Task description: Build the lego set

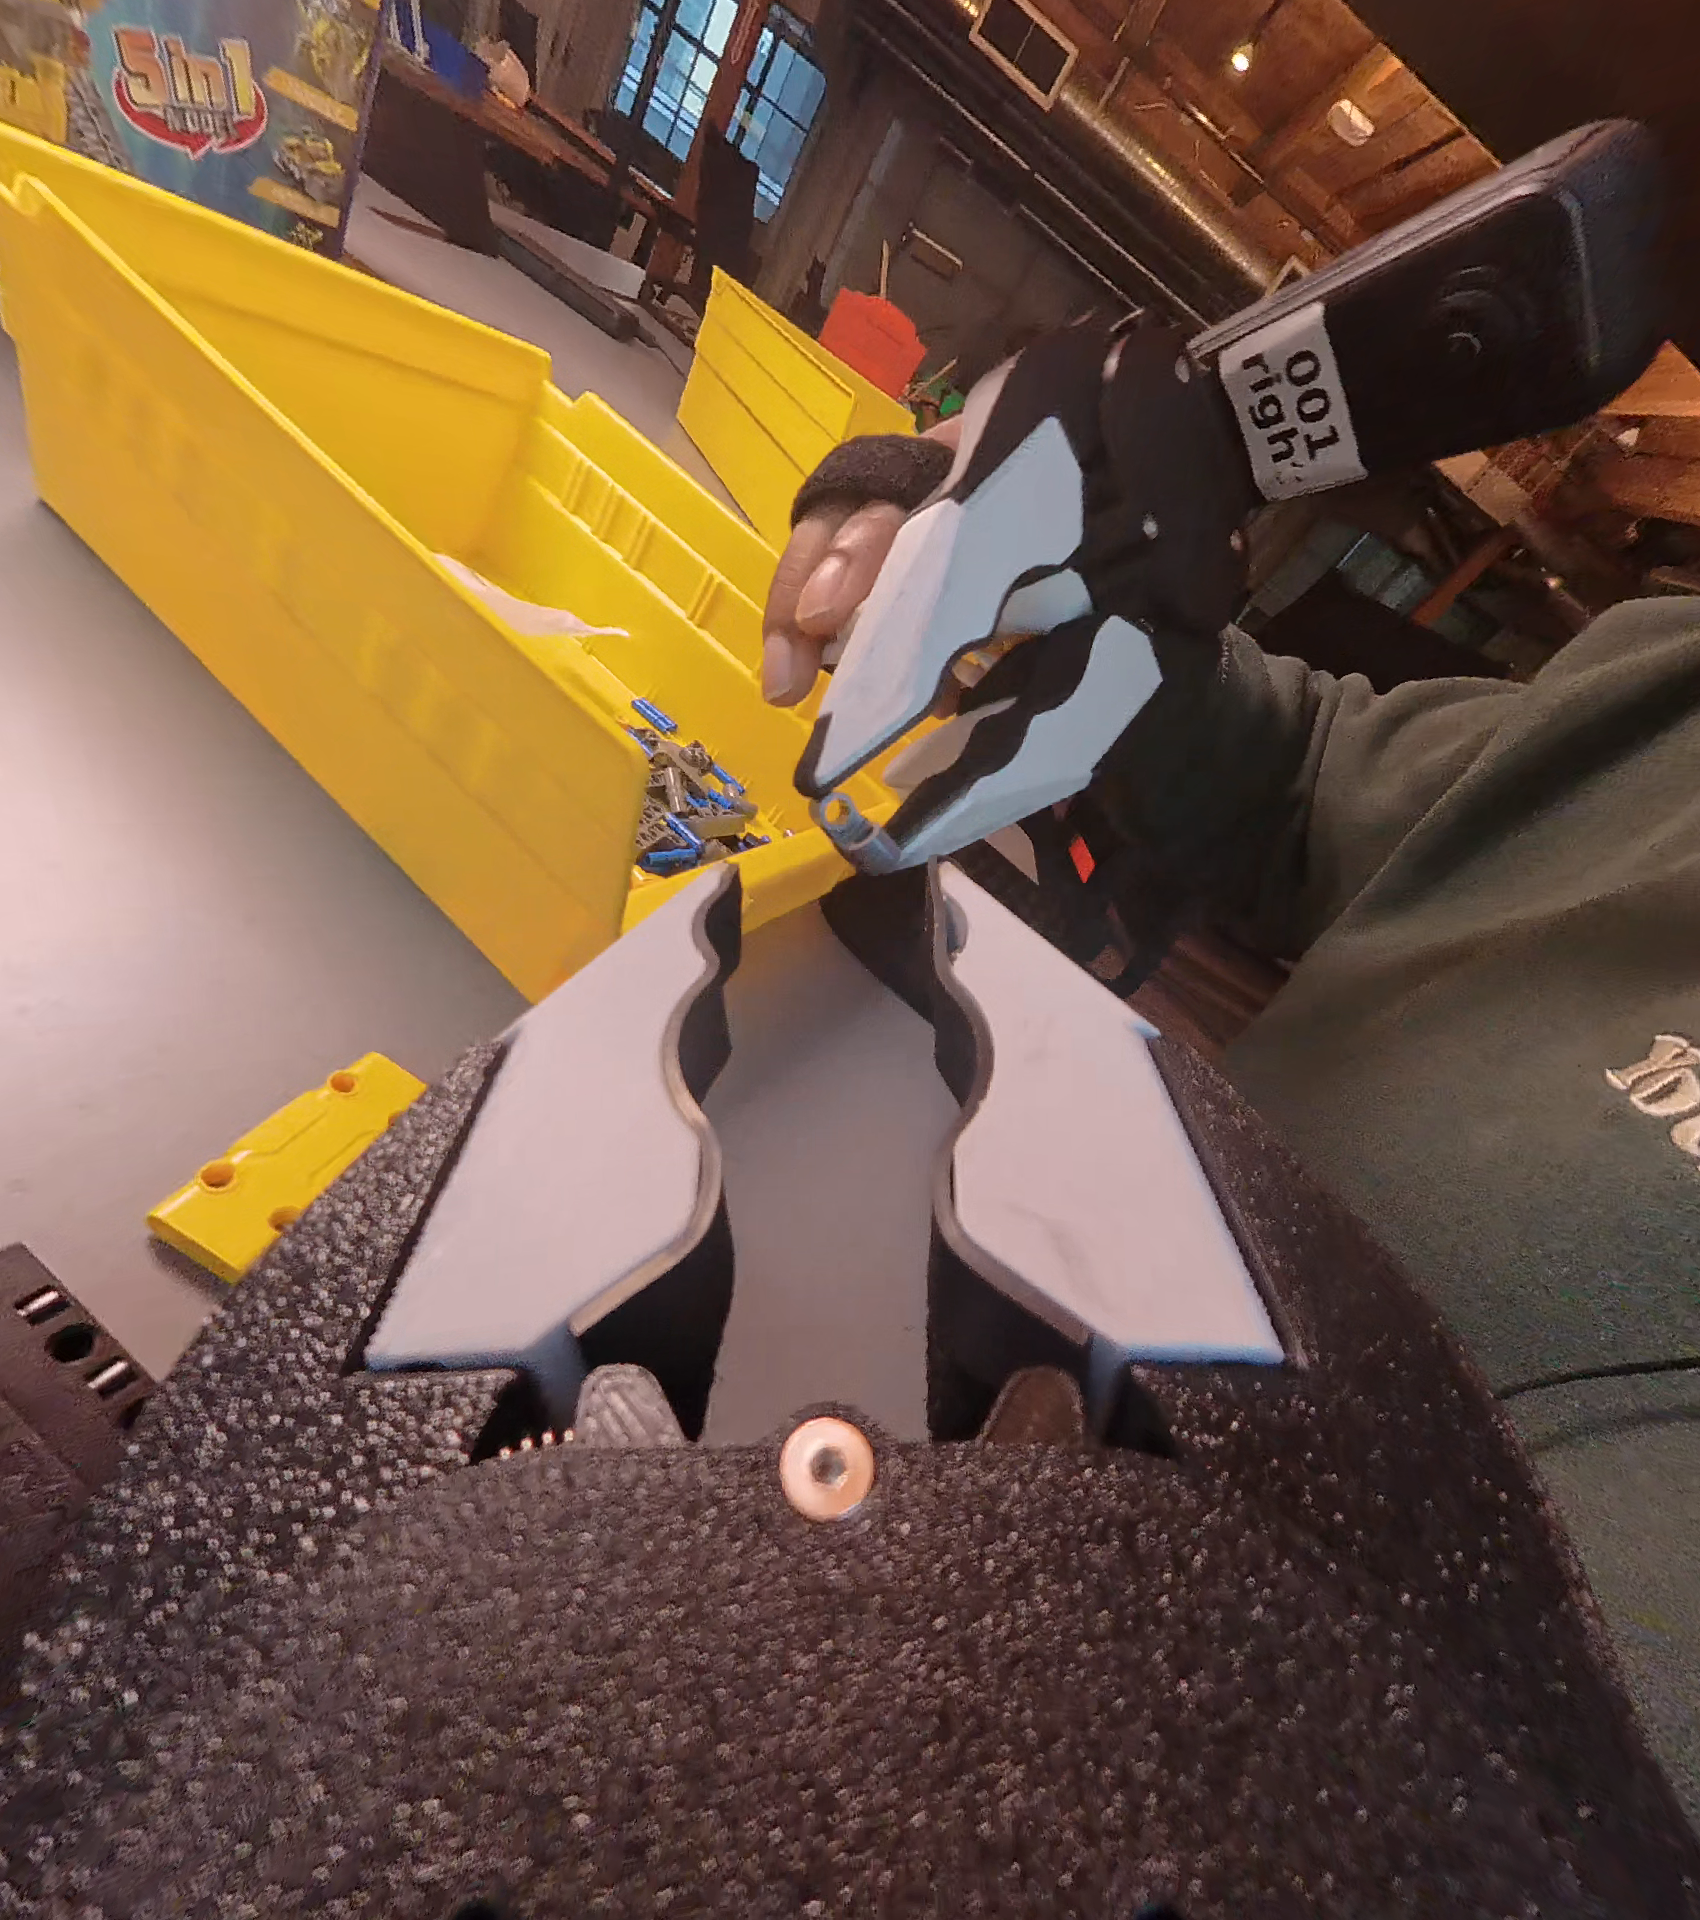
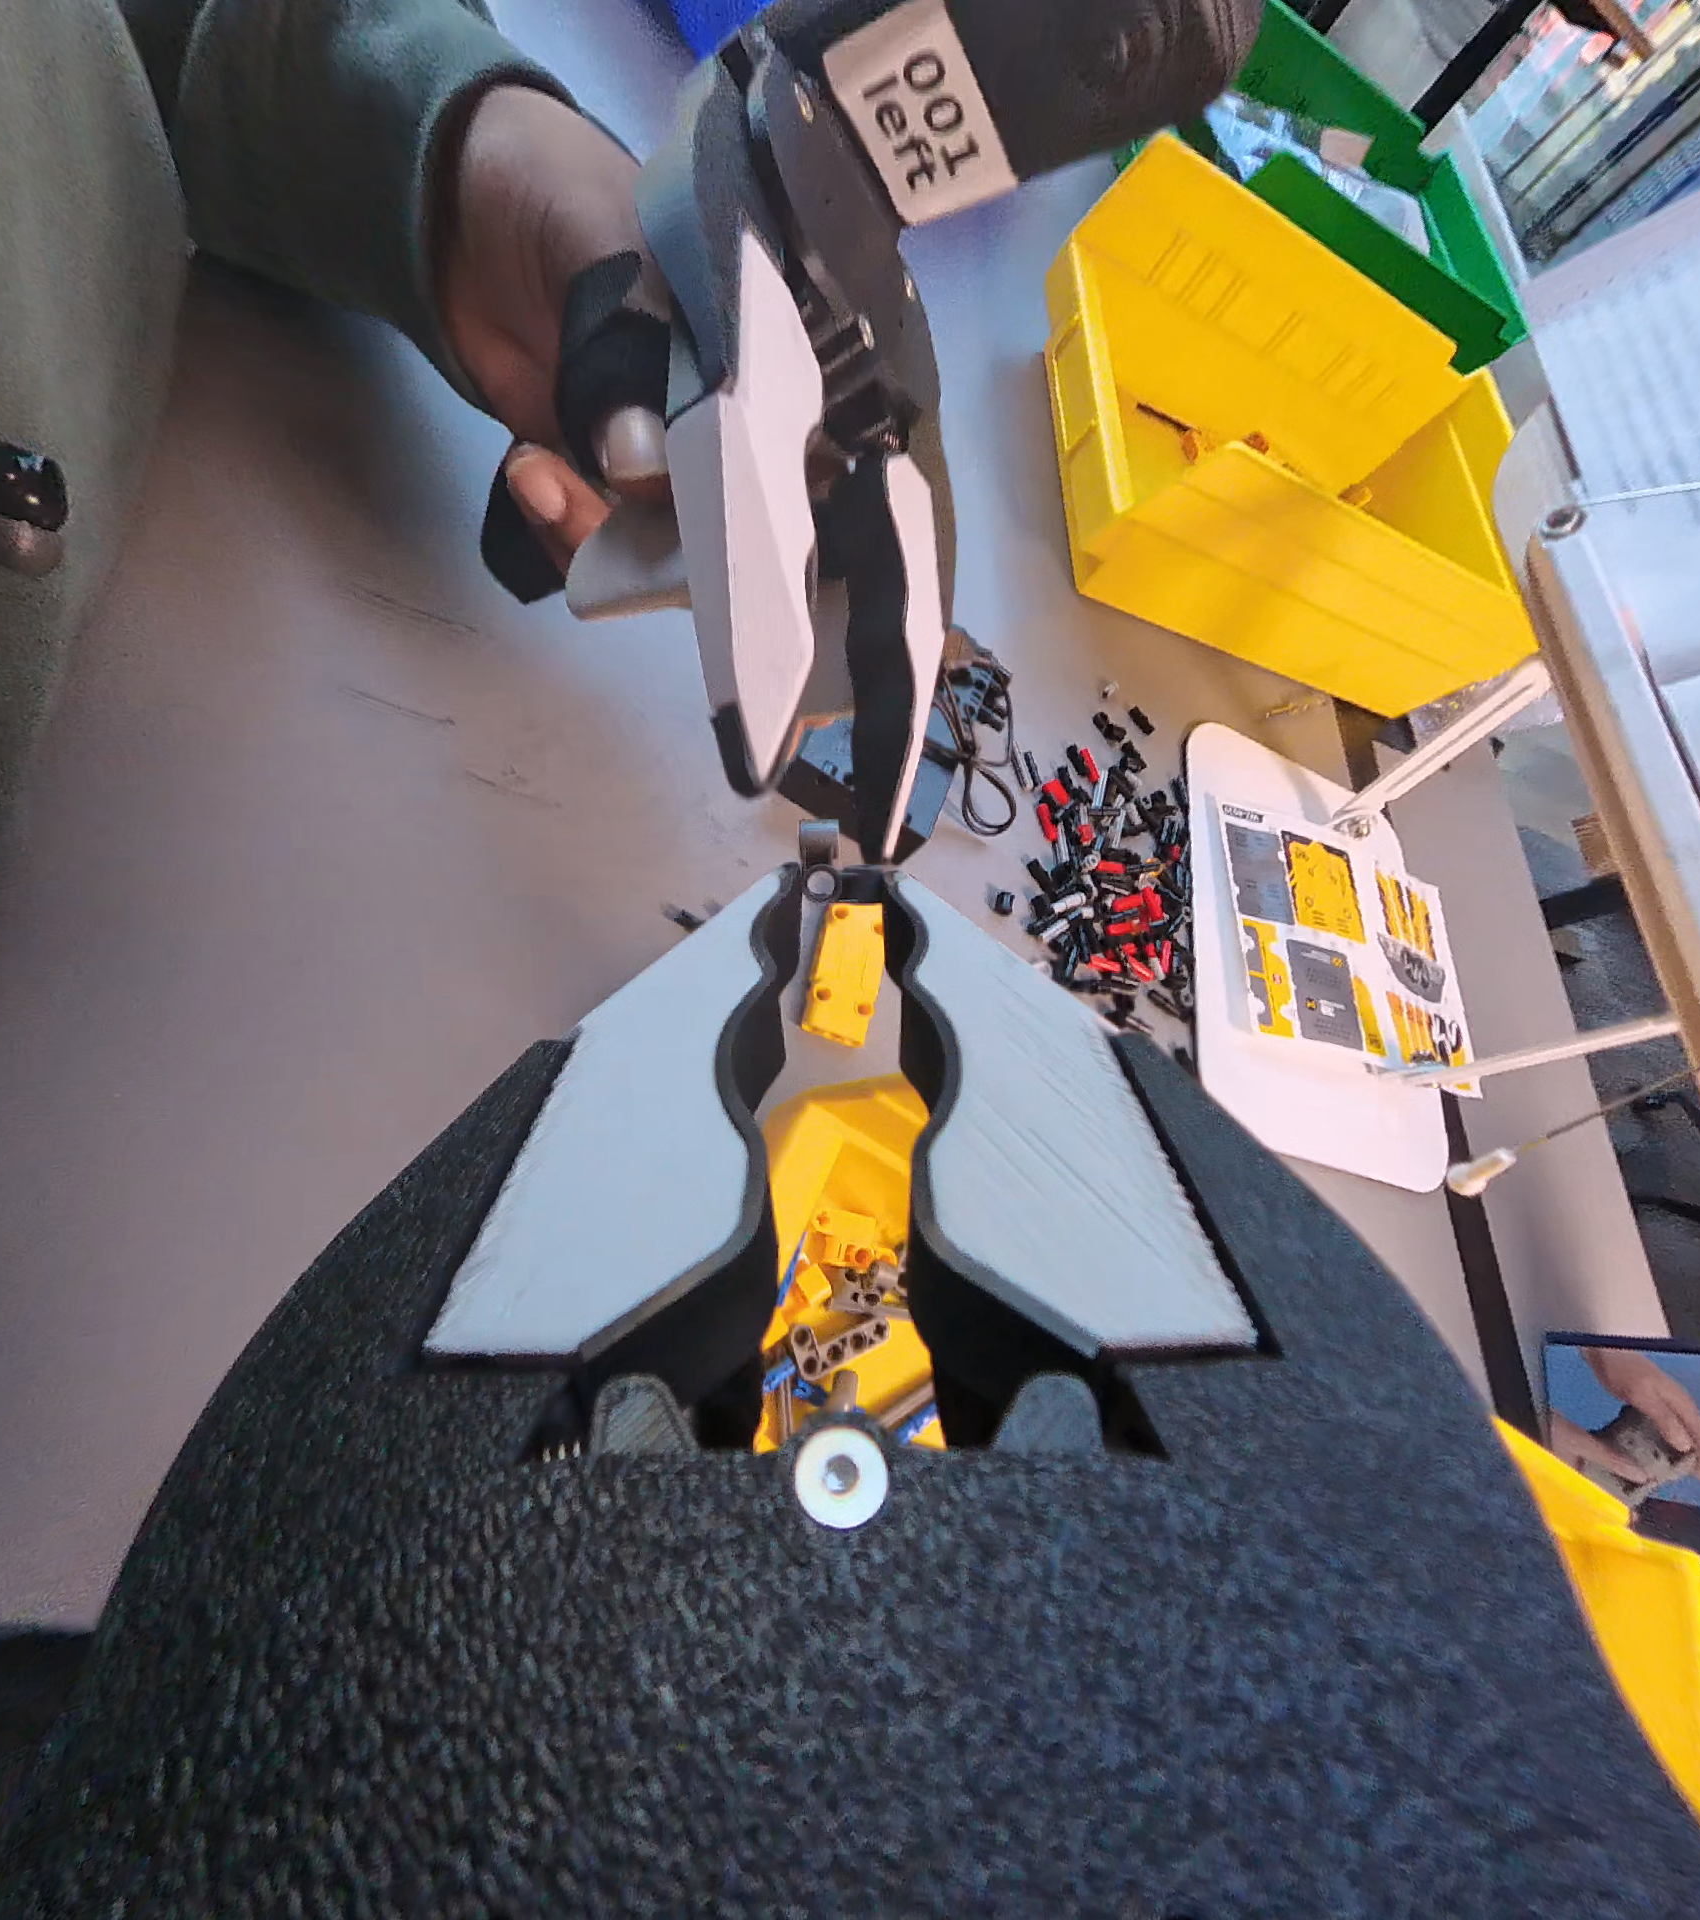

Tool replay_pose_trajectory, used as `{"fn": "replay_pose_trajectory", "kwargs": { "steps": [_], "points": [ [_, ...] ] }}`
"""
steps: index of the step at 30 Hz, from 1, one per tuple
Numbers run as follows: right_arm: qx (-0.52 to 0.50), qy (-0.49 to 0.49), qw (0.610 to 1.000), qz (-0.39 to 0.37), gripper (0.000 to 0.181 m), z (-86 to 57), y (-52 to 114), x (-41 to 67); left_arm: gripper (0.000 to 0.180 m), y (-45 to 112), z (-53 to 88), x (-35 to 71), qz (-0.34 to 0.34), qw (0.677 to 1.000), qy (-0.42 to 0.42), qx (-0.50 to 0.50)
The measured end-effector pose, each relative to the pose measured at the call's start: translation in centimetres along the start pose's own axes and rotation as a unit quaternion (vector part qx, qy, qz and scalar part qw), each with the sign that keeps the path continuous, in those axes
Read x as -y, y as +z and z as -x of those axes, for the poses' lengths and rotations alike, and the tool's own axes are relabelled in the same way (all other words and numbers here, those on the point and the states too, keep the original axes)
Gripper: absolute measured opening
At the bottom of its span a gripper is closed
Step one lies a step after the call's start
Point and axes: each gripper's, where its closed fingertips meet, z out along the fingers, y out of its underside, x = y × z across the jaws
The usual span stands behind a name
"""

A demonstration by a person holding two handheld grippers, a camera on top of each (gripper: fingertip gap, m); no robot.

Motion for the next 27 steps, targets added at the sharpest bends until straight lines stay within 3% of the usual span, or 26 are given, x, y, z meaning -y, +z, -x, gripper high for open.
{"fn": "replay_pose_trajectory", "kwargs": {
  "steps": [9, 13, 15, 18, 21, 27],
  "points": [
    [-0.028, -0.060, 0.998, 0.015, 0.013, 1.7, 0.5, 1.6, 0.012, -0.5, -2.0, -0.7, -0.022, 0.997, -0.058, -0.040],
    [-0.023, -0.067, 0.997, 0.029, 0.013, 2.2, 0.4, 1.3, 0.007, -1.0, -1.7, -1.6, -0.002, 0.999, -0.039, -0.020],
    [-0.020, -0.050, 0.997, 0.057, 0.023, 1.0, -1.3, 0.3, 0.007, -2.2, -1.2, -1.6, 0.010, 1.000, -0.014, 0.001],
    [-0.014, 0.004, 0.994, 0.112, 0.018, -2.3, -4.3, -3.1, 0.008, -5.3, 1.2, -2.0, 0.056, 0.993, 0.055, 0.085],
    [0.040, 0.065, 0.976, 0.204, 0.018, -3.0, -4.1, -9.3, 0.008, -9.3, 5.0, -2.8, 0.115, 0.965, 0.127, 0.200],
    [0.094, 0.097, 0.957, 0.255, 0.007, -3.1, 0.2, -14.7, 0.008, -16.7, 10.1, -3.4, 0.164, 0.920, 0.134, 0.331]
  ]
}}
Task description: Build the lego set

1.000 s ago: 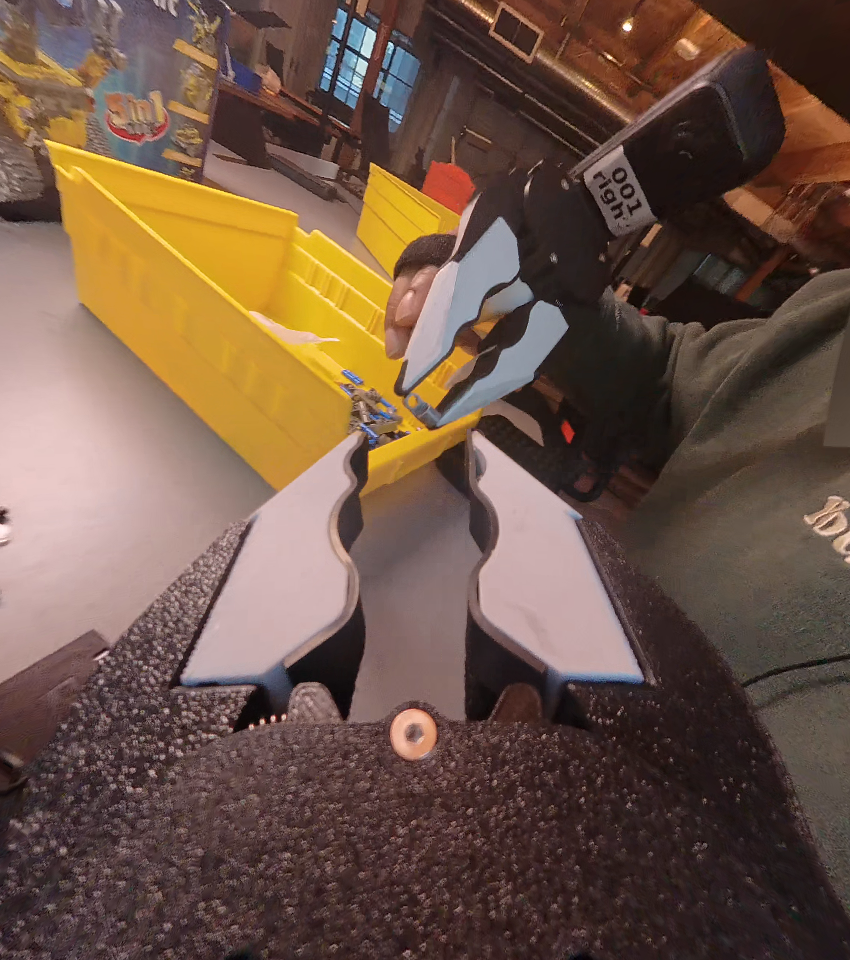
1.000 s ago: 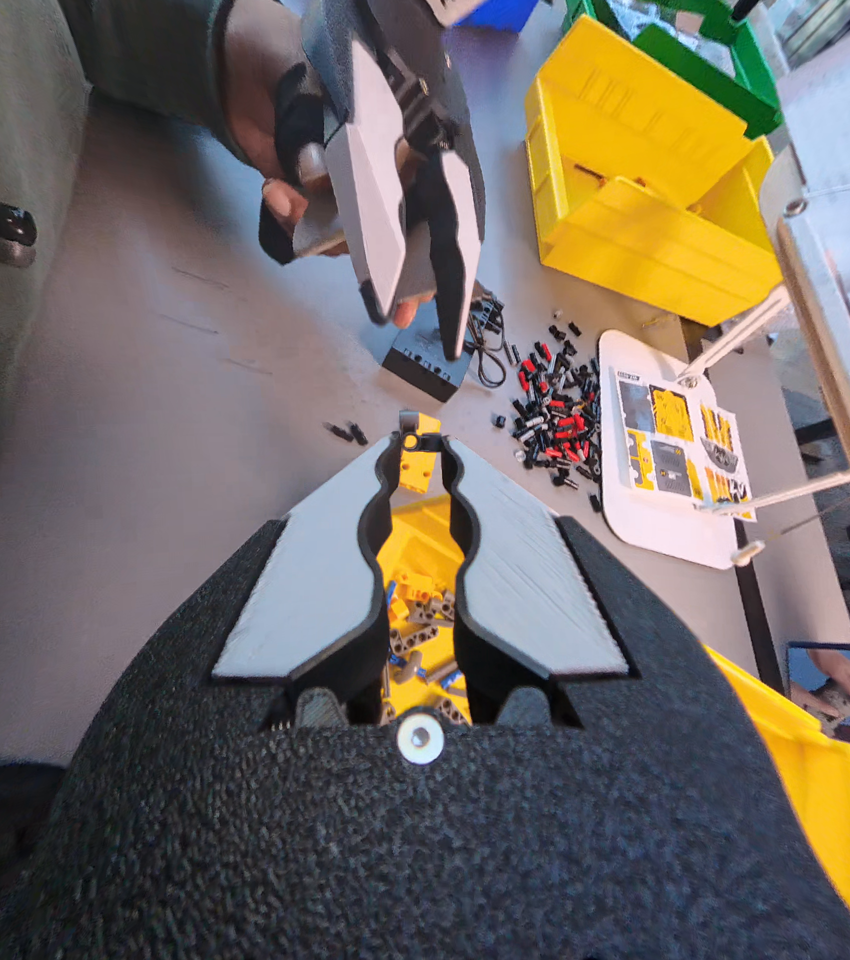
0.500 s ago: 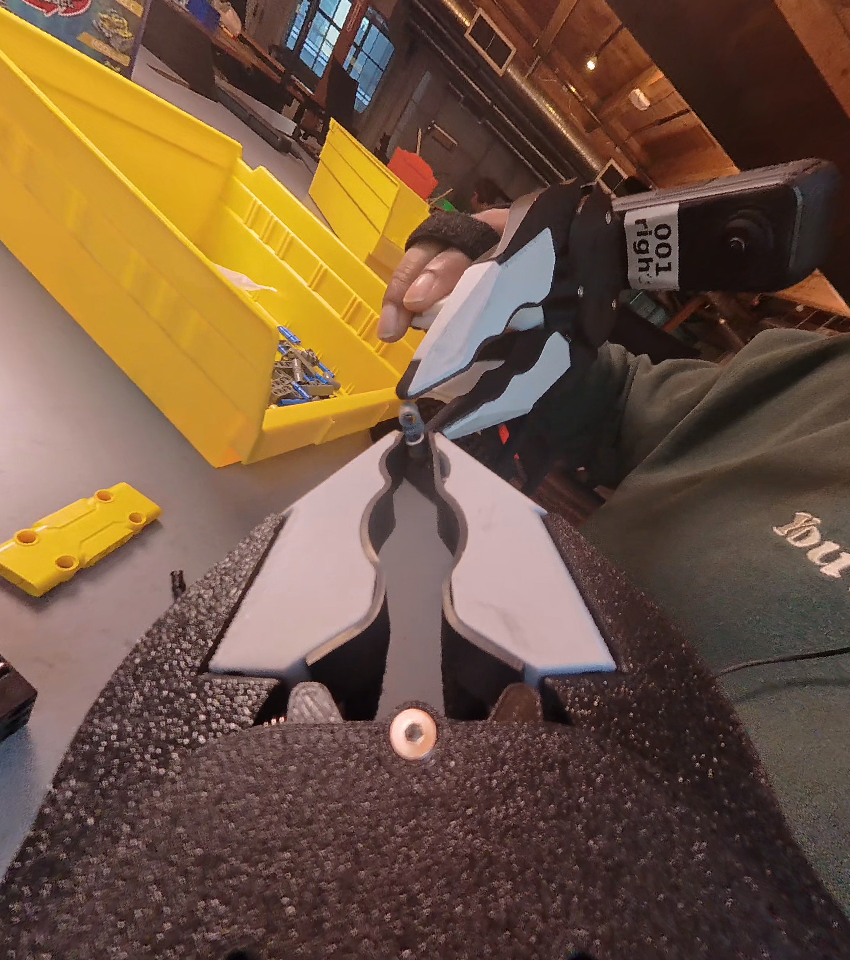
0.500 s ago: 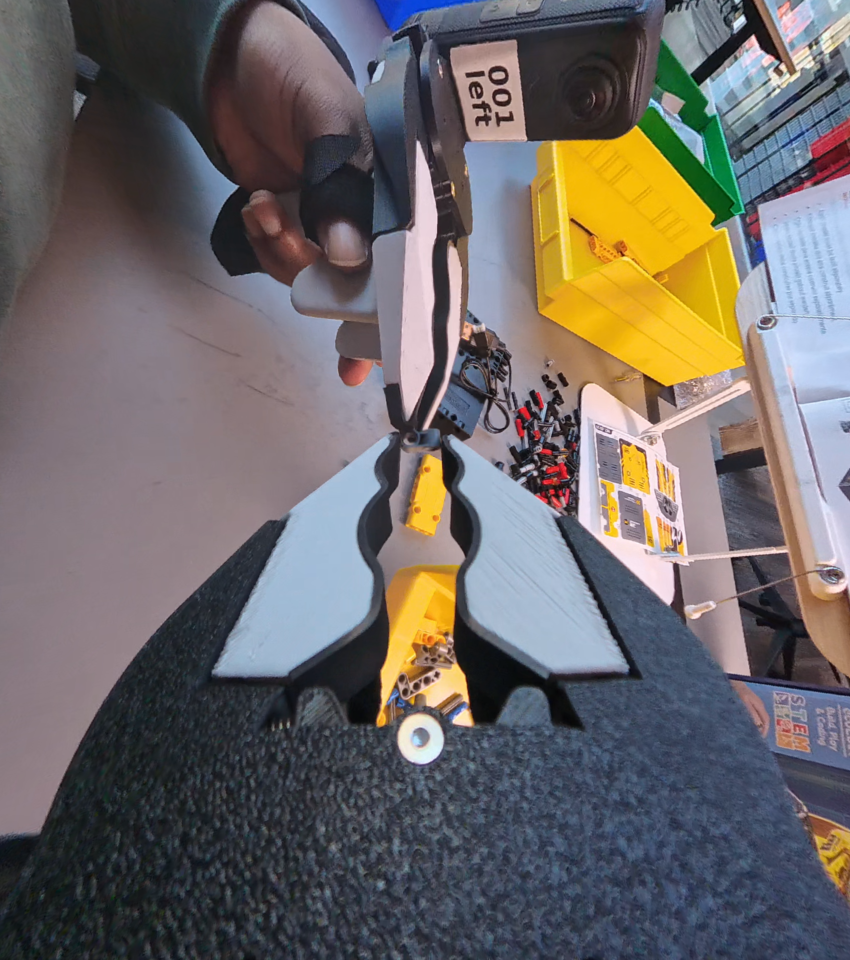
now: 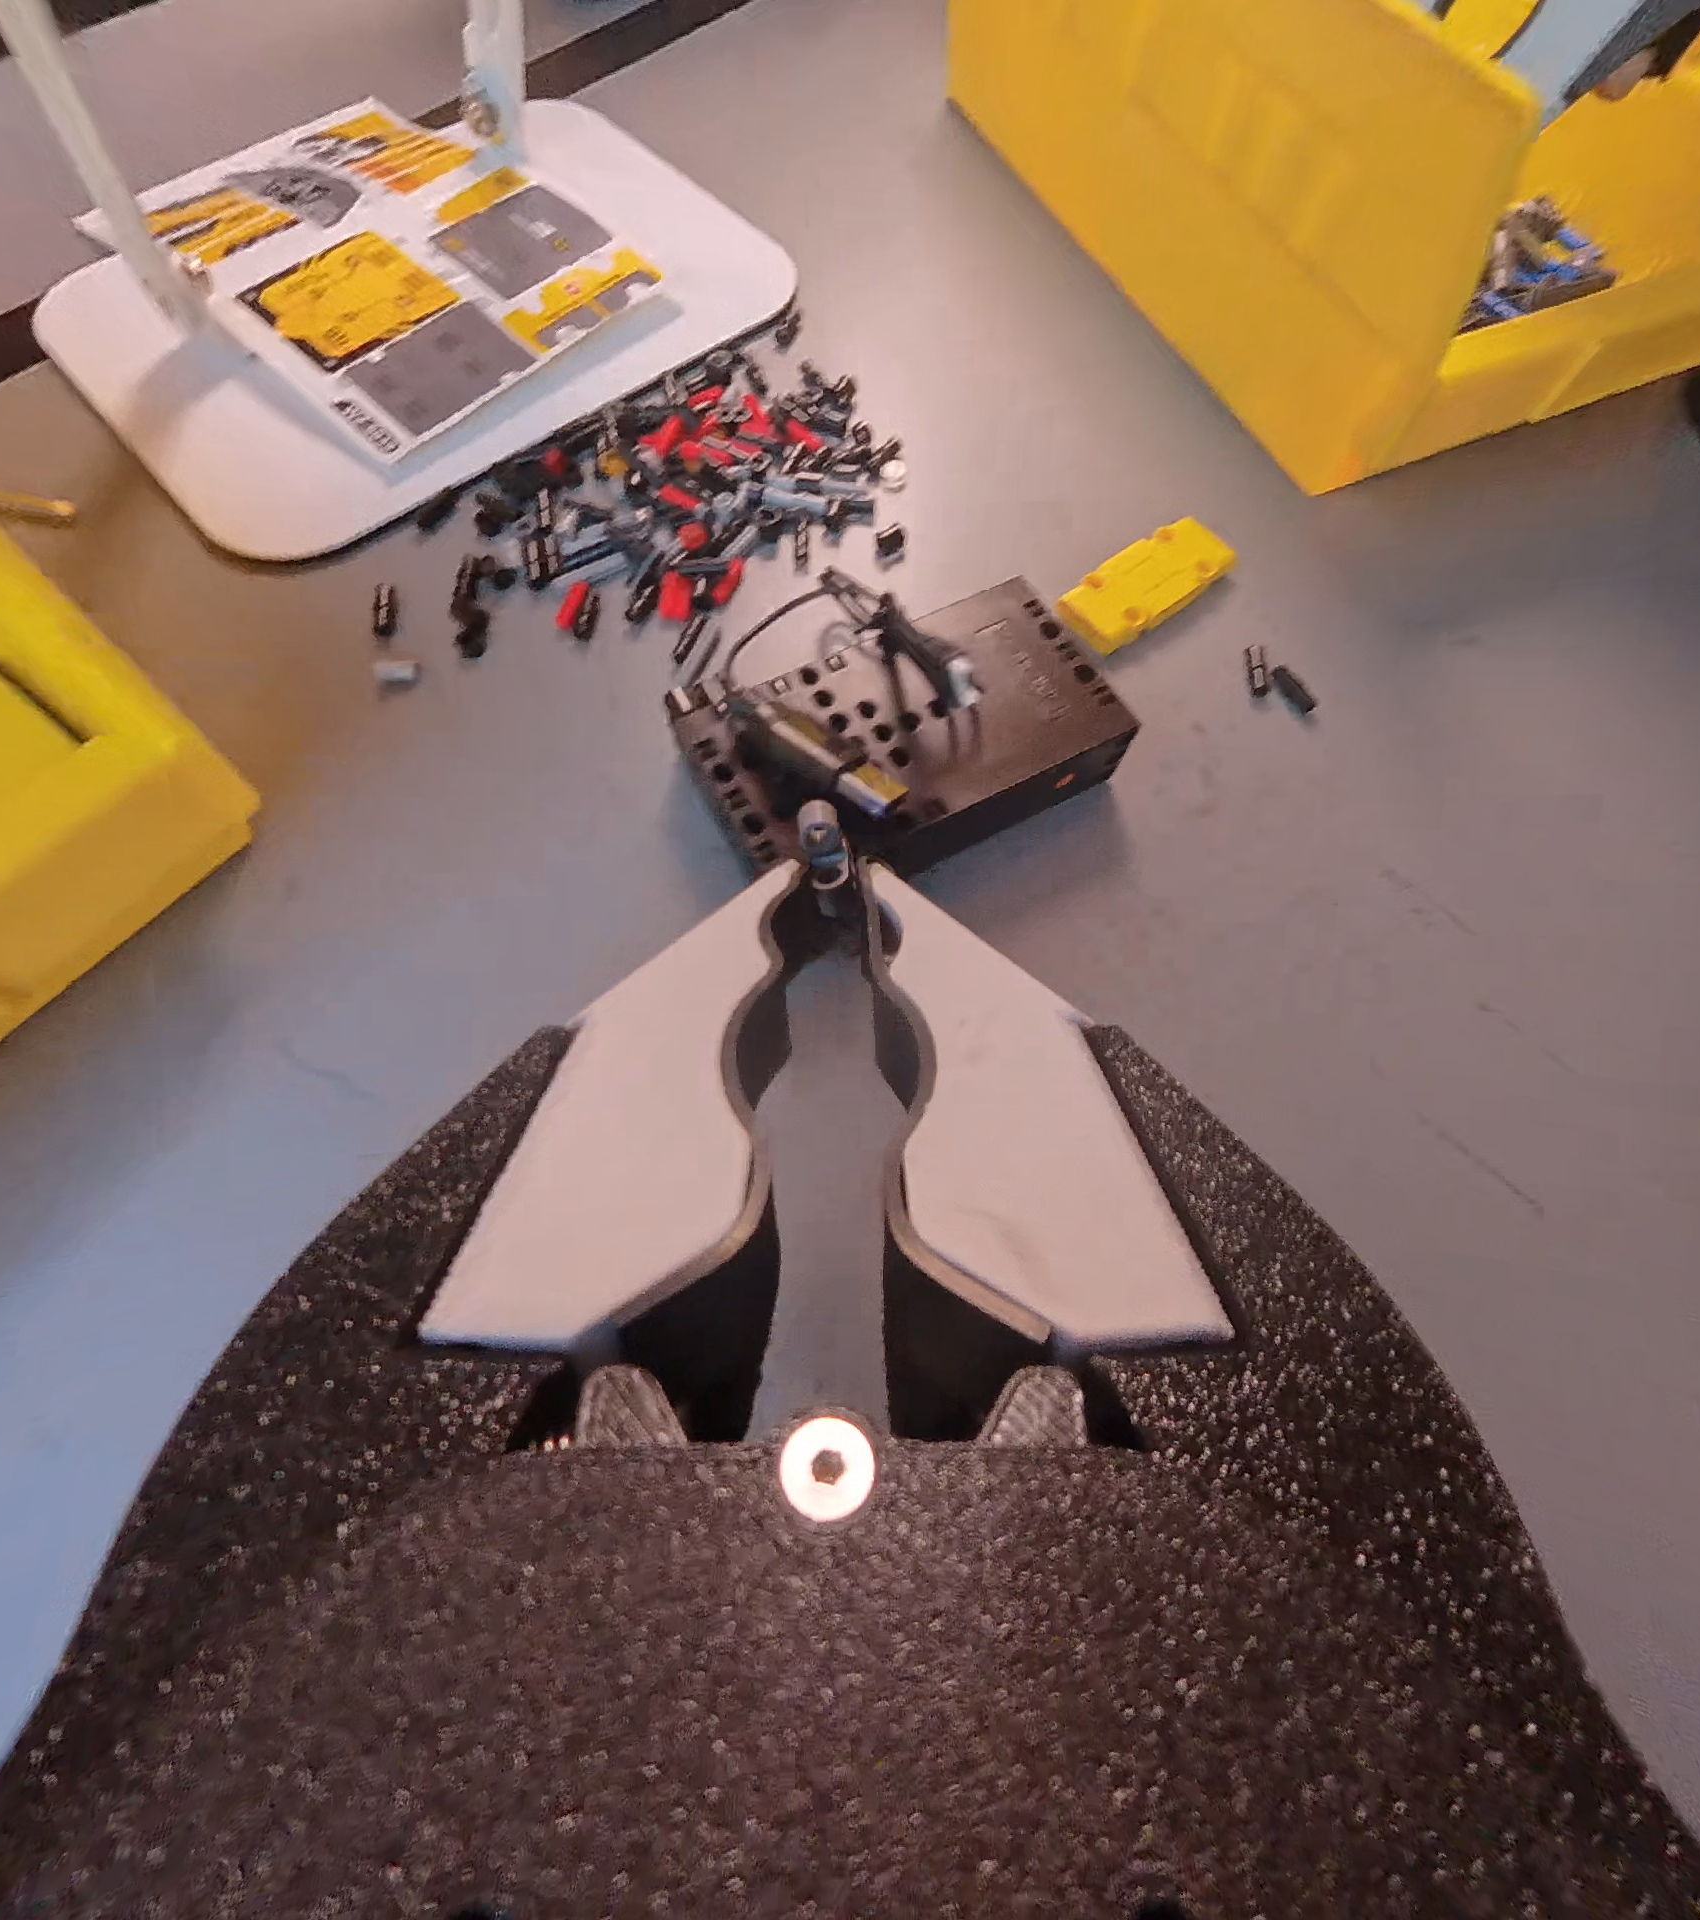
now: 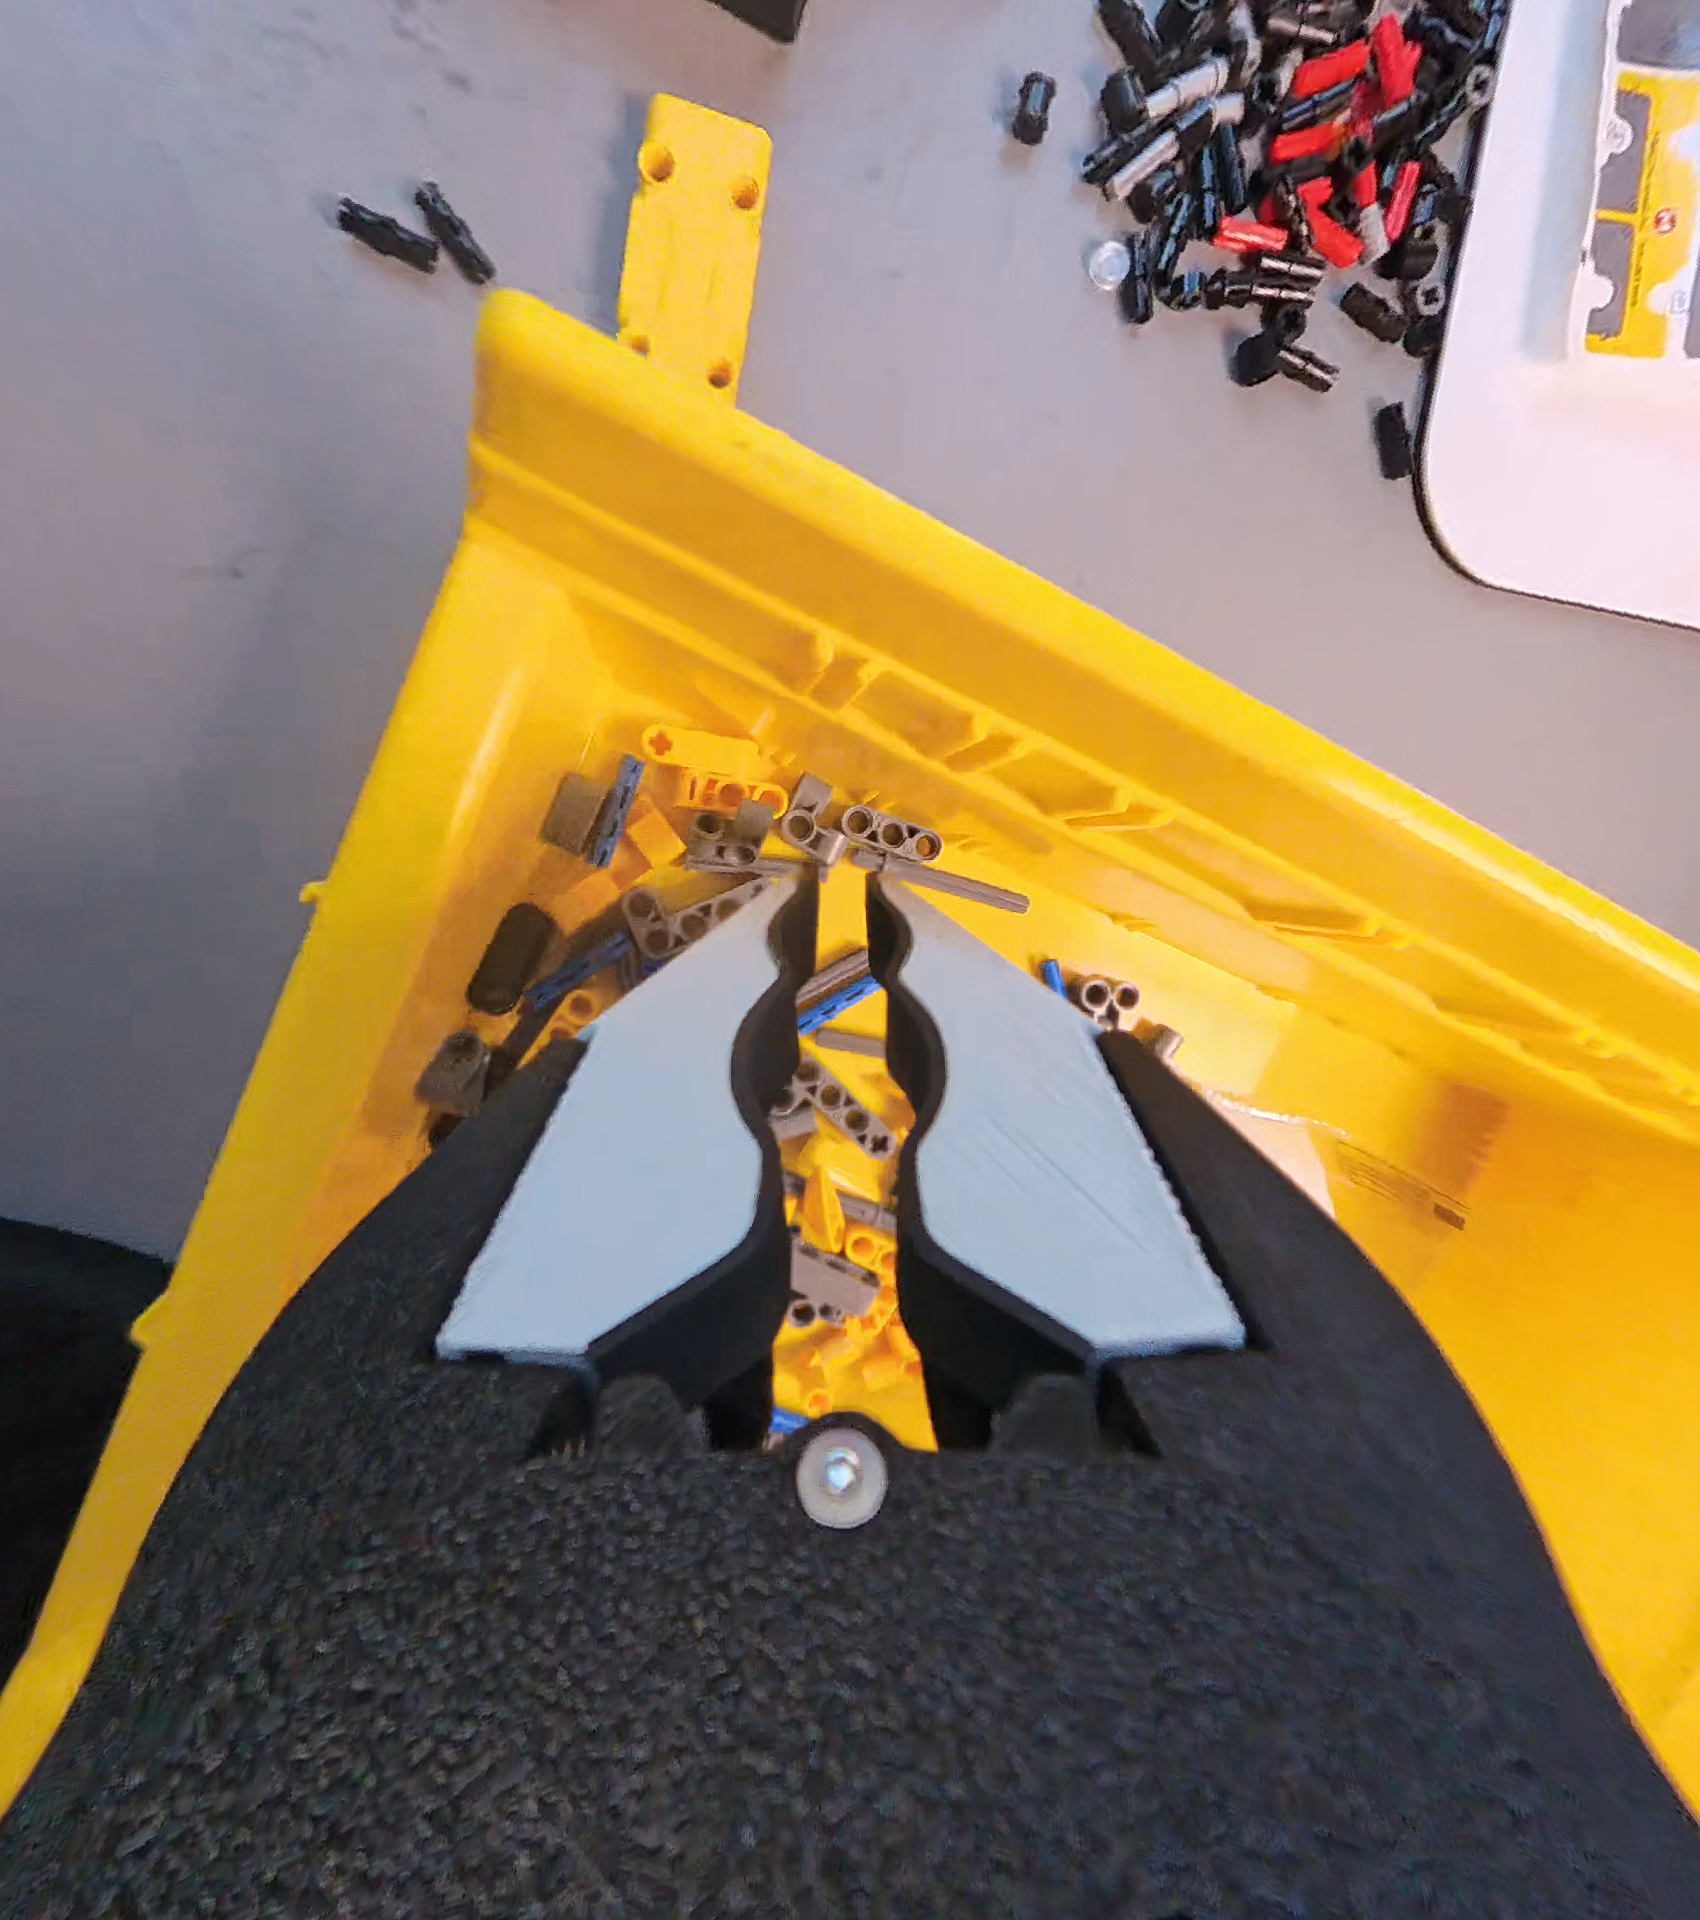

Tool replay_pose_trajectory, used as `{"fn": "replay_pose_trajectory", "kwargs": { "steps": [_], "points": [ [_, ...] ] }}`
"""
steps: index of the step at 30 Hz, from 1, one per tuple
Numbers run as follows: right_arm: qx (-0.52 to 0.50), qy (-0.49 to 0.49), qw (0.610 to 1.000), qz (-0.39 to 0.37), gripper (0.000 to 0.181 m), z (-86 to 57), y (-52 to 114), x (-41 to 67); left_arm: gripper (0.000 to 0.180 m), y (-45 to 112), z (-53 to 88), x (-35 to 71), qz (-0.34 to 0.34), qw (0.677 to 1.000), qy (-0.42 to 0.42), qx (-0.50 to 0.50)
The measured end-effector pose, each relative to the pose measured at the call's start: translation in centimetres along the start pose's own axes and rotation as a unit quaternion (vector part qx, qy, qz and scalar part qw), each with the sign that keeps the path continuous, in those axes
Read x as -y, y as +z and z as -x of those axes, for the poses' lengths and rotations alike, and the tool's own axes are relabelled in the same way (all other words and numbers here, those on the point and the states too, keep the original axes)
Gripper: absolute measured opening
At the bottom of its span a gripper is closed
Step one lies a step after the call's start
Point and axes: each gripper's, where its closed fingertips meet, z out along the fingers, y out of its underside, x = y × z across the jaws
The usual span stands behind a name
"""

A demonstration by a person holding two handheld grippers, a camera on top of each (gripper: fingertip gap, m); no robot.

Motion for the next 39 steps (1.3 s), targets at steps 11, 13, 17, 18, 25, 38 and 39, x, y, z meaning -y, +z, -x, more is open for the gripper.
{"fn": "replay_pose_trajectory", "kwargs": {
  "steps": [11, 13, 17, 18, 25, 38, 39],
  "points": [
    [0.066, 0.032, 0.997, 0.026, 0.017, 0.7, 2.4, -0.6, 0.008, -0.5, 5.0, -2.2, 0.001, 0.998, -0.048, 0.040],
    [0.068, 0.034, 0.997, 0.020, 0.017, 1.0, 2.7, -0.3, 0.008, -0.3, 5.1, -2.4, 0.007, 0.998, -0.051, 0.034],
    [0.064, 0.023, 0.998, 0.012, 0.013, 0.9, 2.8, -0.2, 0.009, 0.1, 4.8, -3.0, 0.025, 0.998, -0.055, 0.018],
    [0.064, 0.022, 0.998, 0.013, 0.013, 0.9, 2.7, -0.3, 0.009, 0.2, 4.7, -3.2, 0.034, 0.998, -0.056, 0.011],
    [-0.001, 0.030, 0.998, -0.047, 0.013, 0.0, -3.2, 2.1, 0.008, 0.8, 4.3, -5.7, 0.120, 0.991, -0.050, -0.038],
    [0.025, 0.051, 0.987, -0.152, 0.013, 10.6, 2.0, 14.4, 0.037, -1.2, 4.6, -5.2, 0.122, 0.991, -0.030, -0.046],
    [0.027, 0.057, 0.987, -0.148, 0.013, 11.0, 3.2, 15.0, 0.035, -1.4, 4.5, -5.2, 0.121, 0.991, -0.025, -0.046]
  ]
}}
